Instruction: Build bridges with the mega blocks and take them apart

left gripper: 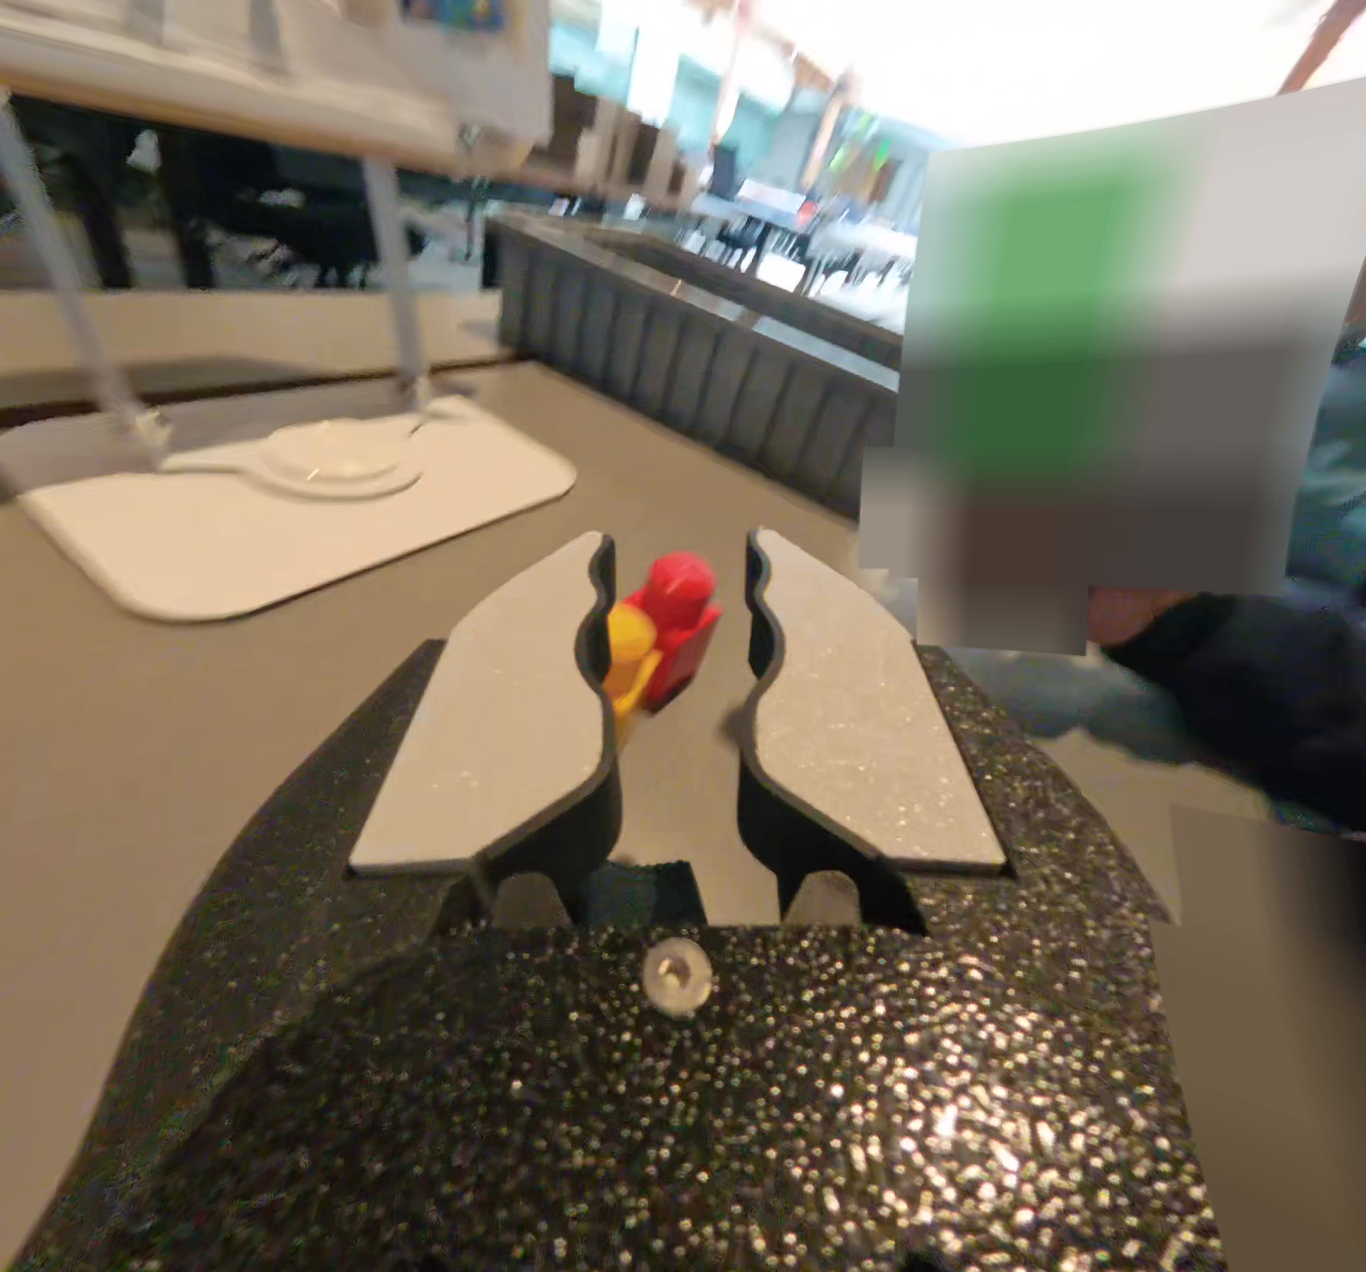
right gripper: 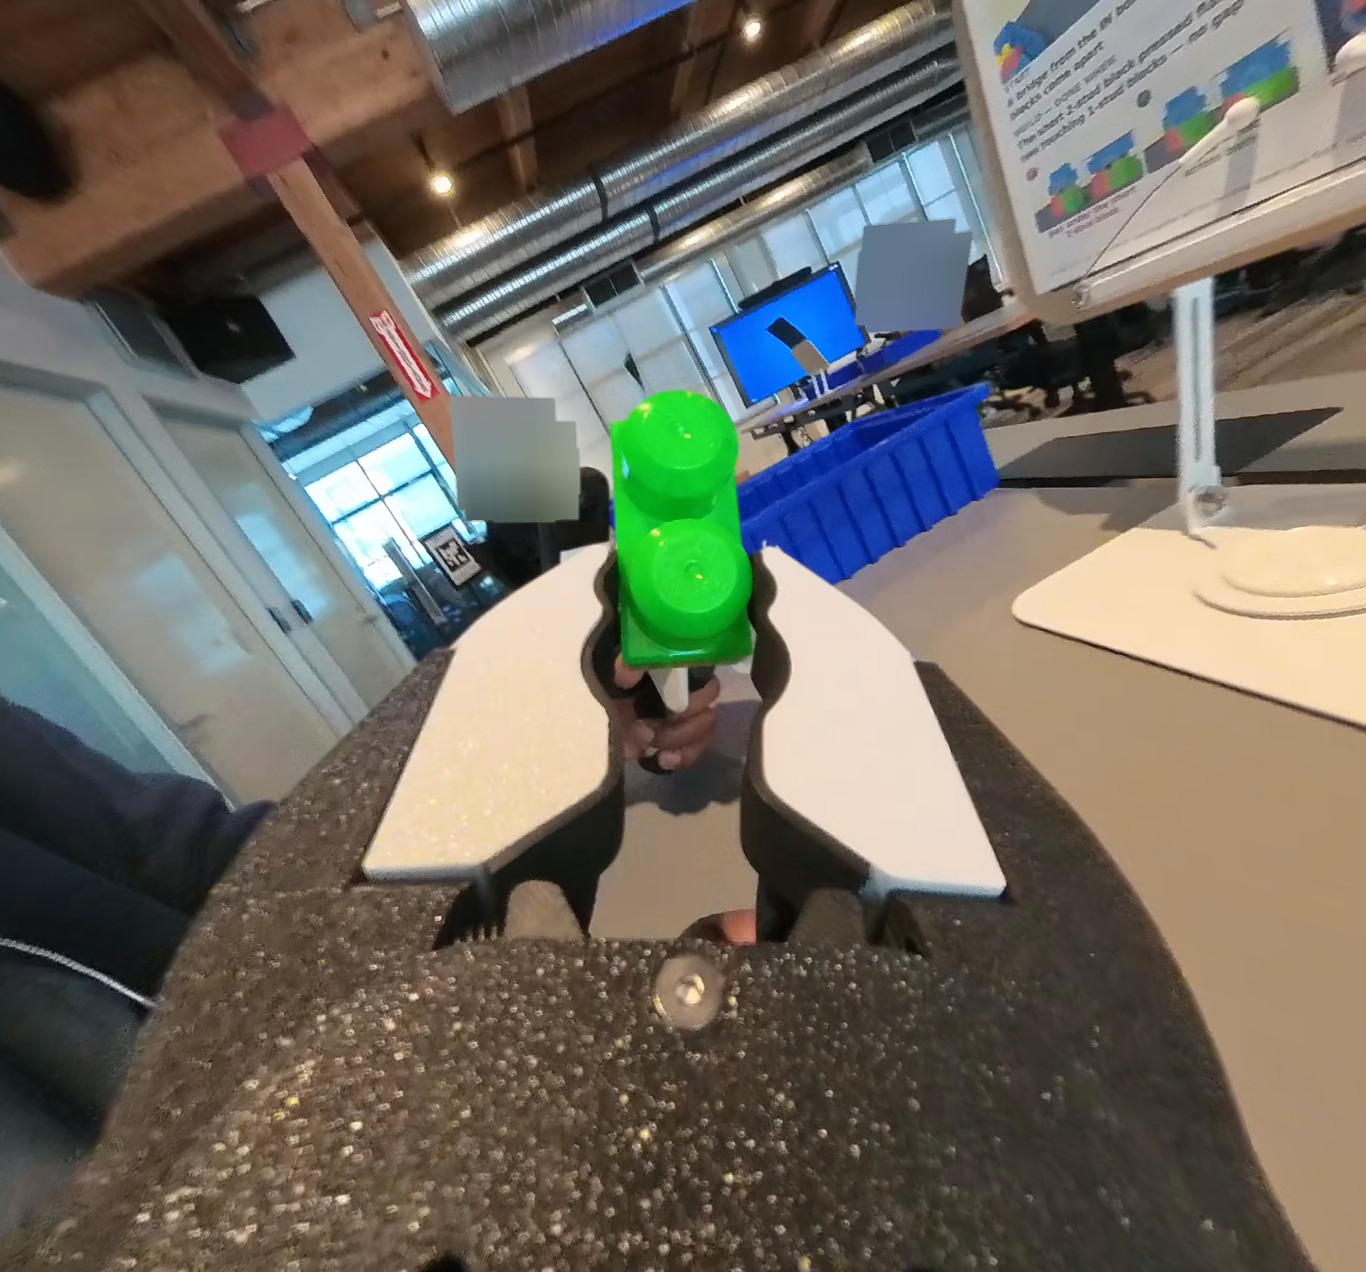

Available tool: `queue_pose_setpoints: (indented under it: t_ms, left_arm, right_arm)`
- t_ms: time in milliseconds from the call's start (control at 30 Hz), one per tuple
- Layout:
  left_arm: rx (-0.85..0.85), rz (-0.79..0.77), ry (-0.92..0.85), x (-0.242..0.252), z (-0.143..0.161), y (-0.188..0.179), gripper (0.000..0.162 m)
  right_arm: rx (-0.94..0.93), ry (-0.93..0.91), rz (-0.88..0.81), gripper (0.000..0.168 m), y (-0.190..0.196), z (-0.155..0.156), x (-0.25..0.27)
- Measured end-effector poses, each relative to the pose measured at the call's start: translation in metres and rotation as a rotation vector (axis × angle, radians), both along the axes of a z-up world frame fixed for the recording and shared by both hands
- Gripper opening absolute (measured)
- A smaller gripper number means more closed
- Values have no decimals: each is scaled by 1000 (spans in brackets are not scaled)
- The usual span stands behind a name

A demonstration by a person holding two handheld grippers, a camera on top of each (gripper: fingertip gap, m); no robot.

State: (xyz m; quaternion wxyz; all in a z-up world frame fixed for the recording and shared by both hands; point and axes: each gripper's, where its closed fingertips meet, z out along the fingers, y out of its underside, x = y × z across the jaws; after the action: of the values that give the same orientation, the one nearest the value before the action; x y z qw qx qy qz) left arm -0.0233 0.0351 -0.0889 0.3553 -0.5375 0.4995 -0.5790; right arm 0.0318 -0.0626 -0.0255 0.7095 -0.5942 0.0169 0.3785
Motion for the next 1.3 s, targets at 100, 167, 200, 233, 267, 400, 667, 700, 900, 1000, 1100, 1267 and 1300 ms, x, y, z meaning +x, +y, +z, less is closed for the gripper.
queue_pose_setpoints:
  t_ms: [100,167,200,233,267,400,667,700,900,1000,1100,1267,1300]
  left_arm:
    - [89,-6,182,1,-34,19,37]
    - [111,-118,237,2,-43,13,40]
    - [147,-143,273,3,-48,13,43]
    - [186,-152,329,4,-56,16,44]
    - [227,-158,383,4,-63,20,44]
    - [330,-210,456,4,-78,23,37]
    - [430,-328,479,12,-88,9,16]
    - [441,-344,476,14,-88,8,16]
    - [463,-381,438,18,-85,8,22]
    - [477,-389,411,19,-81,10,35]
    - [506,-382,398,23,-82,11,56]
    - [526,-407,391,28,-84,5,62]
    - [530,-413,390,29,-84,3,62]
  right_arm:
    - [-28,-59,-3,33,8,-2,13]
    - [-61,-102,2,34,17,-8,20]
    - [-80,-127,4,34,21,-12,23]
    - [-100,-151,6,34,26,-17,26]
    - [-118,-175,4,34,29,-21,29]
    - [-164,-246,-25,34,36,-37,38]
    - [-258,-329,7,33,40,-62,41]
    - [-269,-335,19,33,42,-65,41]
    - [-290,-360,48,33,47,-72,40]
    - [-286,-357,47,33,46,-72,41]
    - [-280,-350,47,33,45,-71,41]
    - [-293,-358,60,33,43,-75,38]
    - [-296,-359,64,33,43,-76,37]
